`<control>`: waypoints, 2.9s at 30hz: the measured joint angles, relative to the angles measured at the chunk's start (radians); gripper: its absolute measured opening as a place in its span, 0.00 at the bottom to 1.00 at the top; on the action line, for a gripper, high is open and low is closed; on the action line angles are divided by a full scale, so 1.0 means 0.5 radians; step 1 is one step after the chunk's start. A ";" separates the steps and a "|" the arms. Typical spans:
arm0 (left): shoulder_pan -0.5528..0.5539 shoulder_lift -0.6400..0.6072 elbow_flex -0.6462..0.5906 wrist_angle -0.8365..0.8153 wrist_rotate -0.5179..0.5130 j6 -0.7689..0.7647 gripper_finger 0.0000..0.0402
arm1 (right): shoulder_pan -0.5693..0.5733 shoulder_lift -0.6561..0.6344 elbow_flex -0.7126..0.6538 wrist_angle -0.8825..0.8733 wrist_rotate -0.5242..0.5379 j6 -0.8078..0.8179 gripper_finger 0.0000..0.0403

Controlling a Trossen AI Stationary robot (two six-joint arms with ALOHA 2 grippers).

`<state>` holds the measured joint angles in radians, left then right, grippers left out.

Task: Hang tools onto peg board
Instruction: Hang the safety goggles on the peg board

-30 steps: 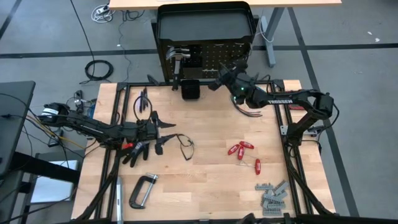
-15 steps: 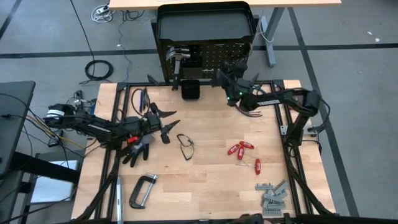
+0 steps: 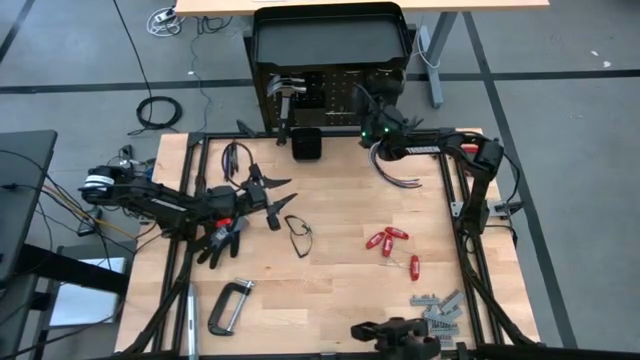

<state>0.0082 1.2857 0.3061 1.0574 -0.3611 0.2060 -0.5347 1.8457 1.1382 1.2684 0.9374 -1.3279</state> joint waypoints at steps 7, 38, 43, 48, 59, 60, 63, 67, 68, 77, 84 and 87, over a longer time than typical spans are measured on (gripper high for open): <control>0.000 0.000 -0.001 -0.010 -0.001 -0.002 0.49 | -0.088 -0.001 0.001 -0.556 -0.005 0.442 0.01; -0.001 0.000 -0.002 -0.029 -0.001 -0.013 0.49 | 0.055 -0.001 -0.002 -0.621 0.653 0.606 0.02; -0.001 -0.001 -0.002 -0.027 -0.001 -0.013 0.49 | 0.148 -0.001 -0.002 -0.605 0.639 0.683 0.02; -0.001 -0.001 -0.002 -0.026 -0.001 -0.019 0.49 | 0.224 -0.001 -0.002 -0.585 0.580 0.685 0.01; -0.002 -0.001 -0.003 -0.019 -0.001 -0.022 0.49 | 0.341 -0.179 -0.003 -1.320 -0.280 1.455 0.01; -0.002 -0.001 -0.003 -0.021 -0.001 -0.021 0.49 | 0.336 -0.208 -0.003 -1.453 -0.394 1.552 0.01; -0.002 -0.001 -0.003 -0.027 -0.002 -0.022 0.49 | 0.327 -0.274 -0.052 -1.566 -0.552 1.691 0.02; -0.005 -0.001 -0.003 -0.051 -0.001 -0.035 0.49 | 0.344 -0.382 -0.287 -1.231 -0.560 1.558 0.02; -0.005 -0.001 -0.003 -0.064 -0.001 -0.049 0.49 | 0.346 -0.401 -0.362 -1.092 -0.550 1.501 0.03; -0.003 -0.001 -0.003 -0.071 -0.002 -0.056 0.49 | 0.103 -0.391 -0.609 -0.441 -0.336 1.336 0.02; 0.041 -0.001 -0.003 -0.002 -0.002 -0.029 0.49 | -0.031 -0.390 -0.319 -0.680 -0.339 1.118 0.02; 0.059 -0.001 -0.003 -0.002 -0.002 -0.031 0.49 | -0.041 -0.389 -0.216 -0.959 -0.344 1.128 0.02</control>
<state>0.0377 1.2850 0.3046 1.0565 -0.3618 0.1906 -0.5551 1.6513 1.0304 0.7889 0.7654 -0.7639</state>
